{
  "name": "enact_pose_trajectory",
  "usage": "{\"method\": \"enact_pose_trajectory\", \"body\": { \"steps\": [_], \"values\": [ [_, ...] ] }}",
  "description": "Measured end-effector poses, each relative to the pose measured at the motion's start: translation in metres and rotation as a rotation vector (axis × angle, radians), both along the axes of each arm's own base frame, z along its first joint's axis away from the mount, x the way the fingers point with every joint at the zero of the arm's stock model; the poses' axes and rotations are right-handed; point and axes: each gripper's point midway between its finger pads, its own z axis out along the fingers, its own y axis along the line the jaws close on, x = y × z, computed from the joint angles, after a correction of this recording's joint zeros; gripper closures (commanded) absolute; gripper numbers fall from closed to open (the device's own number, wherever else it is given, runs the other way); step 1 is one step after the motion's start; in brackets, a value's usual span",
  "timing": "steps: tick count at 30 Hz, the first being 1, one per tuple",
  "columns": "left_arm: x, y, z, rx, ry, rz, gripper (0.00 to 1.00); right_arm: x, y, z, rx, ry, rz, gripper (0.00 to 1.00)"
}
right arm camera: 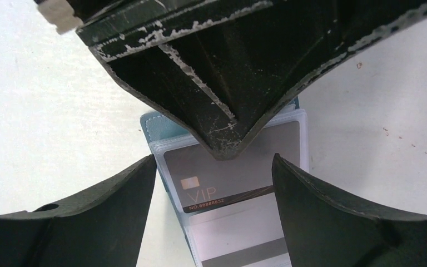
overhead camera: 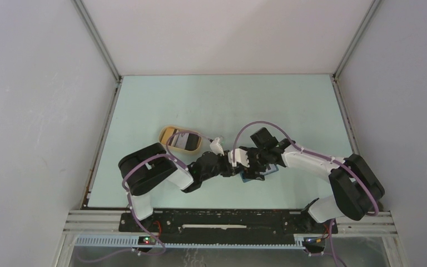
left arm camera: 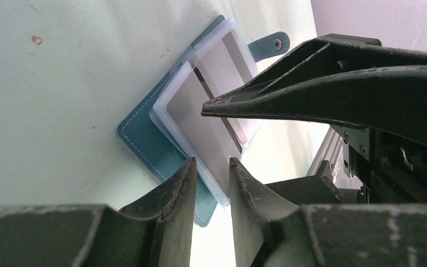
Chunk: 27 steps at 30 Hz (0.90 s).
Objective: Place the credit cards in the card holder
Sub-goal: Turn over the card slot in the card holder.
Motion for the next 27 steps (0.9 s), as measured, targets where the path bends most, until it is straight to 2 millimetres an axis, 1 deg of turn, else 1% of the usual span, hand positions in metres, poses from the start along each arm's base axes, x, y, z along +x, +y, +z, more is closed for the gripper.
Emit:
{"method": "enact_pose_trajectory", "body": {
  "steps": [3, 12, 17, 21, 27],
  "values": [
    [0.000, 0.000, 0.000, 0.000, 0.000, 0.000, 0.67, -0.001, 0.001, 0.000, -0.001, -0.001, 0.005, 0.16],
    [0.000, 0.000, 0.000, 0.000, 0.000, 0.000, 0.67, 0.003, 0.000, 0.000, -0.009, -0.016, -0.013, 0.25],
    [0.000, 0.000, 0.000, -0.003, -0.002, 0.000, 0.66, 0.008, -0.003, 0.006, 0.006, -0.028, -0.034, 0.28],
    [0.002, 0.000, 0.001, -0.009, -0.006, 0.003, 0.64, 0.010, -0.005, 0.011, 0.017, -0.038, -0.042, 0.30],
    [0.004, 0.001, 0.004, -0.022, -0.015, 0.010, 0.62, 0.011, -0.006, 0.011, 0.019, -0.036, -0.046, 0.31]
  ]
}}
